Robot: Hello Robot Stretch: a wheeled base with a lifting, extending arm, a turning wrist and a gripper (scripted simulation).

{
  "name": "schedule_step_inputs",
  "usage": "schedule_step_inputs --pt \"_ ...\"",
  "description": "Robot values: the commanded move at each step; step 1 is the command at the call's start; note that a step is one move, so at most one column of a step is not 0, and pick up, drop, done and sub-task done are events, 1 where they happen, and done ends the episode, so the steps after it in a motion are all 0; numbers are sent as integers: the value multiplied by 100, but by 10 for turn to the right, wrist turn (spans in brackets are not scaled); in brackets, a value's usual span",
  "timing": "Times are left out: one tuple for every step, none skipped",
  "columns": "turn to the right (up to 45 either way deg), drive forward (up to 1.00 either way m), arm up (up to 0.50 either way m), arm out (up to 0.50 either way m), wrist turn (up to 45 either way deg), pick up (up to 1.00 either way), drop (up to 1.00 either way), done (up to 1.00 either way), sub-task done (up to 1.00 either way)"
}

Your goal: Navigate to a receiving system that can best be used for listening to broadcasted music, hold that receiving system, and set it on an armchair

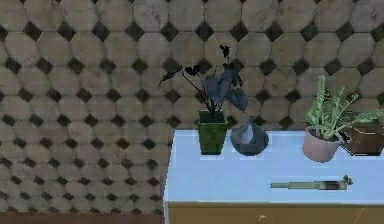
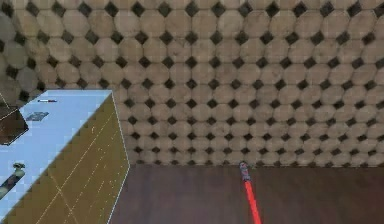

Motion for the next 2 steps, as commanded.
schedule_step_inputs --pt "450 0 0 0 0 0 0 0 0" --pt "150 0 0 0 0 0 0 0 0"
